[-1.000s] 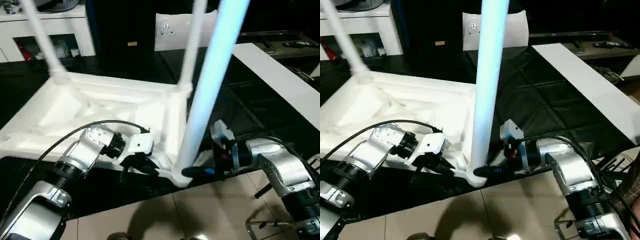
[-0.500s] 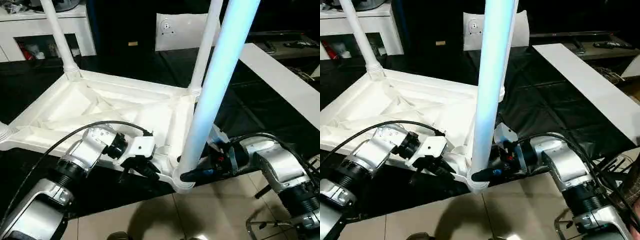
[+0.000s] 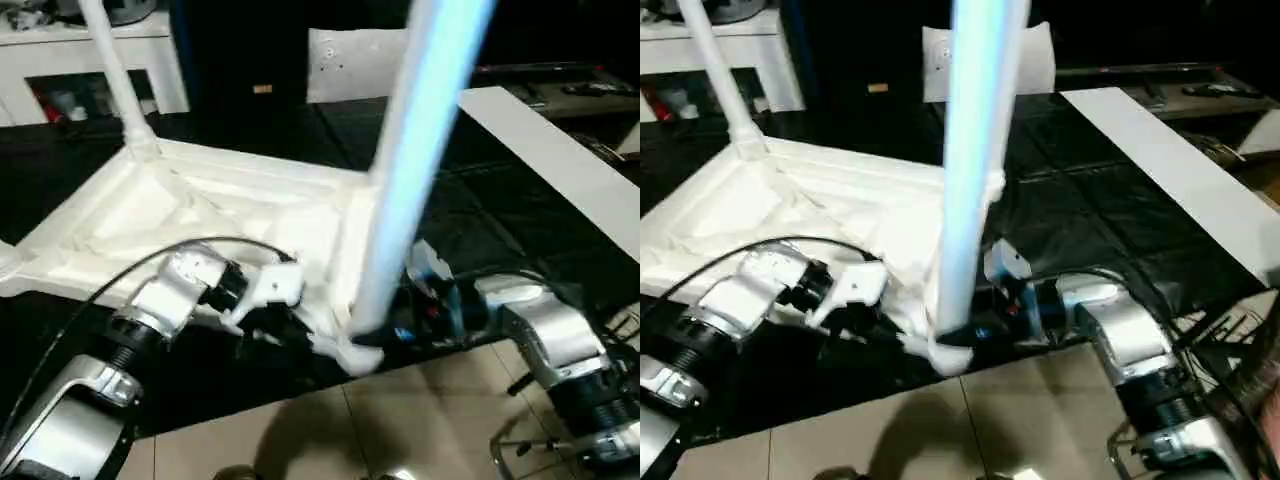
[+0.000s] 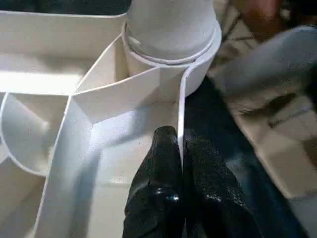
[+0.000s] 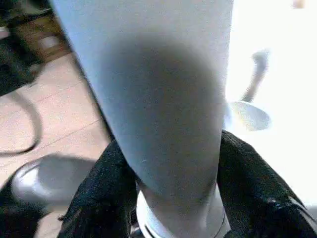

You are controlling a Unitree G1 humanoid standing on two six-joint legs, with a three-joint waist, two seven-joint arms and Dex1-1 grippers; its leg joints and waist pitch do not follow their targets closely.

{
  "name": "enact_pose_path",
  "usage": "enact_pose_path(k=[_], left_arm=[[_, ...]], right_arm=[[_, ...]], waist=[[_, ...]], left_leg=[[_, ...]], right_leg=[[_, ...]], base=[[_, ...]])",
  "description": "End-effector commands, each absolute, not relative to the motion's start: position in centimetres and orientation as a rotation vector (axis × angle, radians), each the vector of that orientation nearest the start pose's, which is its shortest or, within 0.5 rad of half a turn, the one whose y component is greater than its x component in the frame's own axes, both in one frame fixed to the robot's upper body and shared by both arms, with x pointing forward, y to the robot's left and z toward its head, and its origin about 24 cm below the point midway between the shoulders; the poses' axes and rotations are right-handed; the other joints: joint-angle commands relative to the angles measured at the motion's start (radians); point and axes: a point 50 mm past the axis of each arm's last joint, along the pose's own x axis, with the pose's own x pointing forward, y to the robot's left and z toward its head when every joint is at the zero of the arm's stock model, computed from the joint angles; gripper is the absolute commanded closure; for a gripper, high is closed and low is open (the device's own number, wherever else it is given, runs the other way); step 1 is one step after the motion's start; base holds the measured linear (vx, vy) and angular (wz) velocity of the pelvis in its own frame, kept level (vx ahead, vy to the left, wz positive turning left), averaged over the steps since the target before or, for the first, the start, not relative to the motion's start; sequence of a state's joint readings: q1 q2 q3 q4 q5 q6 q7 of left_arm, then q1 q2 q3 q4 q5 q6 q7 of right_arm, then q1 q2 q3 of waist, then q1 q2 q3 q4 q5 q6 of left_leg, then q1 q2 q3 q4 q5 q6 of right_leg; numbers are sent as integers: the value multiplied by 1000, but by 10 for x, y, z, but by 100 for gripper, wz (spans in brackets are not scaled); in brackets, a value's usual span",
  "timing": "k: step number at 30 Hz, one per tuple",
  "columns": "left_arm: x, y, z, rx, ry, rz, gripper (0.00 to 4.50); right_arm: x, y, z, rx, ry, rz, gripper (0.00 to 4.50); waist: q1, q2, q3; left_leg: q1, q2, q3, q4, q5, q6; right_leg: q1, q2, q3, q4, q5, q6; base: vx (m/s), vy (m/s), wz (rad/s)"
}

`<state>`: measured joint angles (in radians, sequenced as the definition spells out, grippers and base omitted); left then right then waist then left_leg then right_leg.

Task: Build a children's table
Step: Rotate leg to tighten

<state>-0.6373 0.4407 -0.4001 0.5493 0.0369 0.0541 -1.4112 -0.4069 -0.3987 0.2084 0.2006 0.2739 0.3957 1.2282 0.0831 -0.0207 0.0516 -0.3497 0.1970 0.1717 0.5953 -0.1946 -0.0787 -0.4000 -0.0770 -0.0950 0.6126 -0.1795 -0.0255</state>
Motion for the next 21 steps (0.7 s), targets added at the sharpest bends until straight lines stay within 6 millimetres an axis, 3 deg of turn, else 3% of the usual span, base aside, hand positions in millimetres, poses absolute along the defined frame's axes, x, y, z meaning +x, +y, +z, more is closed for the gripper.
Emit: enact_pose_path(k=[1,3,7,12,15,17,18,19,21], left_arm=[[314,116,70,525,446,-1542,450],[321,110,72,436,435,-1416,450],[330,98,74,300,424,-1220,450],[336,81,76,235,415,-1078,450],[340,64,77,211,397,-989,450],[340,58,77,210,396,-968,450],[340,57,78,209,398,-961,450],[340,57,79,205,400,-950,450],[340,59,79,214,400,-948,450]], right_arm=[[286,-122,71,-10,347,1332,251],[293,-114,68,34,338,1204,254],[302,-97,65,103,344,1030,256],[310,-81,62,127,386,880,256],[317,-70,57,146,407,748,256],[317,-65,59,164,392,742,200],[317,-64,59,166,391,741,186],[315,-62,59,174,390,736,183],[314,-63,58,160,383,733,164]], waist=[[-4,1,-59],[-15,2,-61],[-45,-3,-66],[-50,-1,-71],[-54,3,-66],[-51,8,-66],[-50,5,-66],[-48,12,-67],[-48,8,-68]], left_leg=[[2,33,-10,-72,-206,5],[-2,34,-12,-73,-193,0],[-12,27,-12,-67,-147,3],[-13,24,-6,-60,-86,50],[-6,25,-5,-63,-112,34],[-6,27,-7,-65,-125,31],[-4,27,-6,-66,-132,35],[-5,27,-7,-66,-126,39],[-7,26,-8,-67,-123,41]], right_leg=[[52,-73,55,-95,-394,-133],[54,-72,55,-91,-378,-132],[62,-71,53,-83,-302,-161],[63,-66,55,-78,-190,-193],[57,-65,54,-88,-256,-185],[58,-65,55,-88,-266,-175],[57,-63,56,-89,-251,-172],[59,-65,57,-85,-227,-176],[62,-65,56,-84,-211,-178]], base=[[0,0,0],[0,0,0],[0,0,0],[0,0,0],[0,0,0],[0,0,0],[0,0,0],[0,0,0],[0,0,0]])
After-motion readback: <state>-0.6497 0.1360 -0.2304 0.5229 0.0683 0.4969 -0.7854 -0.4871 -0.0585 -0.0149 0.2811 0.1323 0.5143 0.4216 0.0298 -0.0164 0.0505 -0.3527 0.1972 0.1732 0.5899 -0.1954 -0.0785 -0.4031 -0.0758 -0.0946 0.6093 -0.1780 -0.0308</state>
